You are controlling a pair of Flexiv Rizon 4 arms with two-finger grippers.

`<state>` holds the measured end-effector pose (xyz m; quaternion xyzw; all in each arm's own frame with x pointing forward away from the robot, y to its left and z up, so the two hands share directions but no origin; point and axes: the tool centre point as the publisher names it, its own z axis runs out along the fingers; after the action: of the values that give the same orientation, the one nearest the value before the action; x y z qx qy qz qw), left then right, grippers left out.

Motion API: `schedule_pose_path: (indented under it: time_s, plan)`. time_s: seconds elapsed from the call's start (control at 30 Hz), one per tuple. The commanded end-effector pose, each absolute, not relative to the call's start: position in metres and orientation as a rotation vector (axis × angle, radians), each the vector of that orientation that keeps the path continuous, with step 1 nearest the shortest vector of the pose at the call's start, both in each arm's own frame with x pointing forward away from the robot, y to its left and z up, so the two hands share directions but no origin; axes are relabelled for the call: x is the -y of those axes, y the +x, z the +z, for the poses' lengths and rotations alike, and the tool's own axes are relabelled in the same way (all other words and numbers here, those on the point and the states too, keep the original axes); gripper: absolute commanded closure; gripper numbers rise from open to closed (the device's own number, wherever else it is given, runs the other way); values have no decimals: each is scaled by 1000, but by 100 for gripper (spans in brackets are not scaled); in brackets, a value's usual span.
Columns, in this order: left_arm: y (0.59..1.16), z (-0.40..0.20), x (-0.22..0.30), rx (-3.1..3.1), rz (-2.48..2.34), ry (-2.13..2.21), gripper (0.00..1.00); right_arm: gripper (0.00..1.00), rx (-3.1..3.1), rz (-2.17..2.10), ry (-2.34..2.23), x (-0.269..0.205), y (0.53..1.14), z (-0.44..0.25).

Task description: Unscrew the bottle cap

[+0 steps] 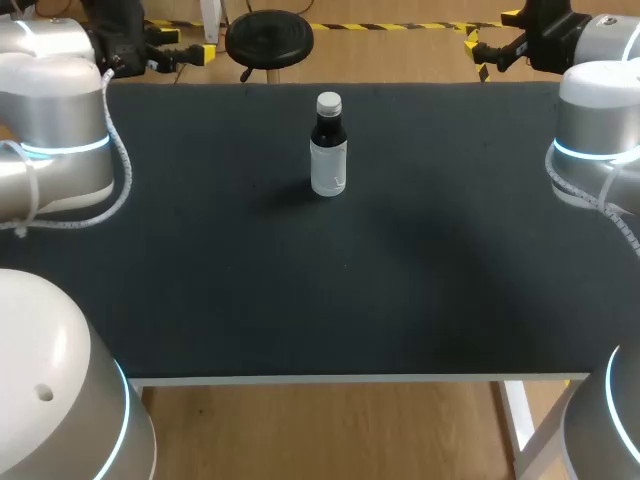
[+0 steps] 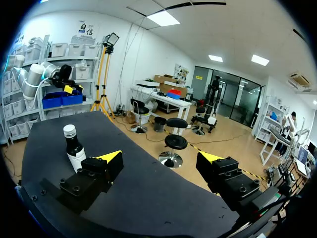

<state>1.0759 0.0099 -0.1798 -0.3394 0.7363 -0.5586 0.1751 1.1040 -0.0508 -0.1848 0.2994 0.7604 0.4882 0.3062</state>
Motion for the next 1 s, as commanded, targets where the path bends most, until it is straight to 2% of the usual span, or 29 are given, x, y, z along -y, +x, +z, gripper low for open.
schedule_pose_path:
  time_s: [0.03,0.47,1.0]
  plan:
    - [1074,-187,-12,-2156,-1700,-756,0,0,-2013,1292,792,51,1104,-185]
    - [1055,-213,12,-2274,-2078,-212,0,0,-2013,1292,792,51,1104,-185]
    - [1049,-236,58,-2284,-2221,-44,0,0,-2013,1292,792,51,1104,-185]
